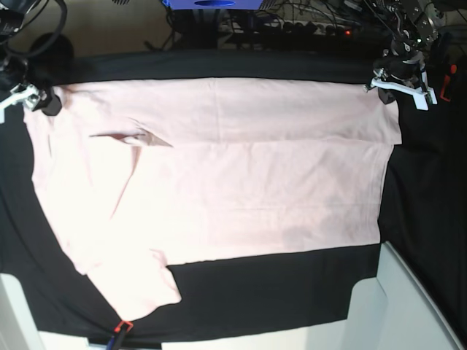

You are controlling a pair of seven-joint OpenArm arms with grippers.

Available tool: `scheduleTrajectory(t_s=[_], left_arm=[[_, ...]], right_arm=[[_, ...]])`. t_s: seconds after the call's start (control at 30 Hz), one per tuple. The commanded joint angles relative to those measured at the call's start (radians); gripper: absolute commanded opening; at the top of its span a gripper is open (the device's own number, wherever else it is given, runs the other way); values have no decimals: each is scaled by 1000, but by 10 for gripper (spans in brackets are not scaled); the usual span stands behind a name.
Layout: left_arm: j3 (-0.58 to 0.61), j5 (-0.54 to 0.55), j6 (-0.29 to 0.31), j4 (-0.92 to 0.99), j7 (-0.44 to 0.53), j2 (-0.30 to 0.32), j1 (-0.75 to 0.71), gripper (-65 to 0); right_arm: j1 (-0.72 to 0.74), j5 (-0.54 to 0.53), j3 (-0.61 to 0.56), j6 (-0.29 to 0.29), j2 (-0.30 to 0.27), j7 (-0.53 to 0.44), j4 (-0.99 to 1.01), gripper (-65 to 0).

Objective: Fold the T-shirt properly
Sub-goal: 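Pull the held shirt edge taut with both grippers, then release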

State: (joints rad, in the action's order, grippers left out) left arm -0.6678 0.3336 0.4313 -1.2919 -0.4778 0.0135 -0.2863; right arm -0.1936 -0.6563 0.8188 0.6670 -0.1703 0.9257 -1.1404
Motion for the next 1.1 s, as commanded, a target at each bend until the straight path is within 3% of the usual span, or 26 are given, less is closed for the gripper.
scheduleTrajectory(t_s=[0.0, 0.1, 0.17, 1.07], left_arm=[[0, -14, 4, -7, -35, 1, -11, -650], [0, -14, 4, -8, -35, 1, -12, -650], [0, -14, 4, -8, -35, 1, -12, -650], [-2, -14, 4, -153, -32, 1, -121, -650]], right_arm=[[7, 3, 1, 21, -11, 19, 24, -274], [24, 8, 1, 31, -15, 19, 93, -538], [29, 10, 1, 31, -15, 19, 121, -650], [-73, 3, 10, 31, -41, 19, 10, -650]])
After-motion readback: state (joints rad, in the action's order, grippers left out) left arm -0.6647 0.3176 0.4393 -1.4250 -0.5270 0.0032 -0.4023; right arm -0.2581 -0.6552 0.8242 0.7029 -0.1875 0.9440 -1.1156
